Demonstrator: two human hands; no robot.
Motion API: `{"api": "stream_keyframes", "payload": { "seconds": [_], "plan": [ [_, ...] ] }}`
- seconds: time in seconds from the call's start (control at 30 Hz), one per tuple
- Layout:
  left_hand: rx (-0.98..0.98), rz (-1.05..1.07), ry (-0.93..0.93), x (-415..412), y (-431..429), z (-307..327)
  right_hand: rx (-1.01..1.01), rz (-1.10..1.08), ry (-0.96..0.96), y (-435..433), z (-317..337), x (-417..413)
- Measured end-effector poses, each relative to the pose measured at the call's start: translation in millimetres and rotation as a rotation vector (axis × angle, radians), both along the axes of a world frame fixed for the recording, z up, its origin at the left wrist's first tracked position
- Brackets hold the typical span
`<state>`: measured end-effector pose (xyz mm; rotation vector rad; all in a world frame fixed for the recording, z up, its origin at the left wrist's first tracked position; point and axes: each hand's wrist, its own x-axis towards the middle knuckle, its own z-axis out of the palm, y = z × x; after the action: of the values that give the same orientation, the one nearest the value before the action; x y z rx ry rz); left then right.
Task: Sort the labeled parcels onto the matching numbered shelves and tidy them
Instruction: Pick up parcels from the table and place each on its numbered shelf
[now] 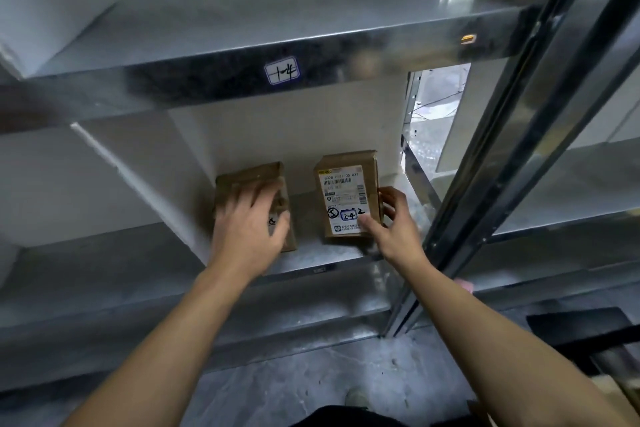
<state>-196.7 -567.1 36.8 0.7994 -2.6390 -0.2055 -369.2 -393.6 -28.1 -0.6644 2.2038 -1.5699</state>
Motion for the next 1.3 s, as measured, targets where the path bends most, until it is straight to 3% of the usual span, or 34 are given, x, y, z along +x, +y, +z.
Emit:
{"api": "stream_keyframes", "payload": {
  "seconds": [0.33,0.77,1.03,1.17,1.3],
  "plan": [
    [-0.085,0.074,-0.022,-15,7,-9,0.039,0.126,0.026,-5,-19,-36],
    [-0.13,0.089,0.045,-18,9,-13,0.005,0.19,-0.099,8,-27,-40],
    [-0.131,0.074,-0.028,-16,8,-11,0.012,0.174,-0.125,6,-26,-39],
    [-0.137,0.051,-0.004,-16,9,-7,0.07,0.133,-0.038,12,-26,-33],
    [-0.12,-0.022,0.093,-16,14,-3,0.216,0.051,0.166,27,-25,-24]
  ]
}}
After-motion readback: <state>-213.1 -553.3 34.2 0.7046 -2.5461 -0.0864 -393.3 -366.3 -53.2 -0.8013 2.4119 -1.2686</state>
